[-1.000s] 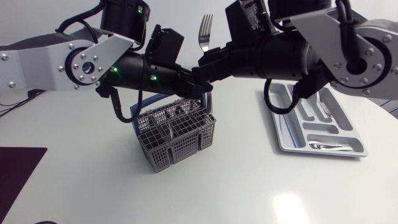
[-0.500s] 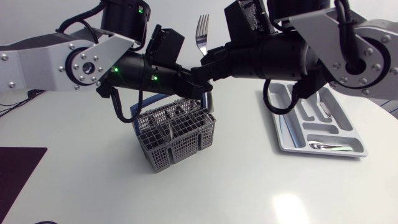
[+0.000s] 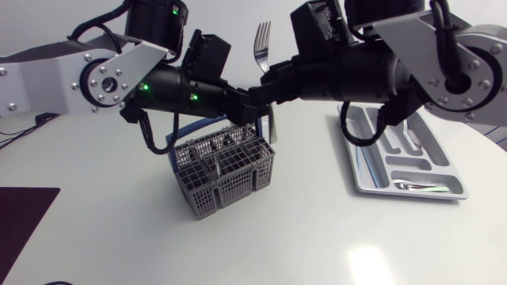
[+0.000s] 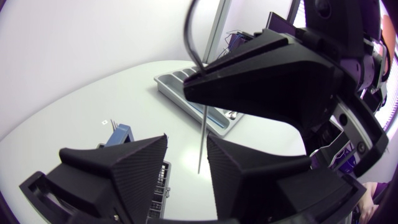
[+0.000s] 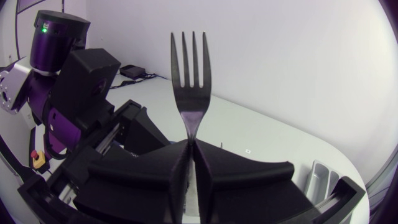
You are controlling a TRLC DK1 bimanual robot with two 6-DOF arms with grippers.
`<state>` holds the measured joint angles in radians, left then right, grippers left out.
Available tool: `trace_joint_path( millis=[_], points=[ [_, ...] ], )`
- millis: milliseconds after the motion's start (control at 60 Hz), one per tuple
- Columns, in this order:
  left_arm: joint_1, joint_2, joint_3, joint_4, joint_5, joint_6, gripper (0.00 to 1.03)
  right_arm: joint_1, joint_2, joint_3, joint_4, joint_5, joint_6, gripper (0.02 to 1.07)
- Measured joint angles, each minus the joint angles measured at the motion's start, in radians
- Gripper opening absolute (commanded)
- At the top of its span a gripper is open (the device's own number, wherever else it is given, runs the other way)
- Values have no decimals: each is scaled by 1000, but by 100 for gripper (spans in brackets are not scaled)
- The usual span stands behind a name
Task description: Unload the cutlery basket into the drawer organizer.
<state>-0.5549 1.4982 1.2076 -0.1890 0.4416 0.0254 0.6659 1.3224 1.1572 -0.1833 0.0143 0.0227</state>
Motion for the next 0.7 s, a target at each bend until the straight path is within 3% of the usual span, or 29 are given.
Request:
trace_joint_path(
  millis=[133,417,700],
  points=[
    [23,-19,0,0,-21,0,87,-34,-37,-22,-10,-14,0,13],
    [57,-89,0,-8,-33,1,87,-185,-134,-111,-44,-83,-21,13],
    [68,-170,-3,-55,-64,52,88,-459,-207,-178,-81,-214,-87,13]
  ],
)
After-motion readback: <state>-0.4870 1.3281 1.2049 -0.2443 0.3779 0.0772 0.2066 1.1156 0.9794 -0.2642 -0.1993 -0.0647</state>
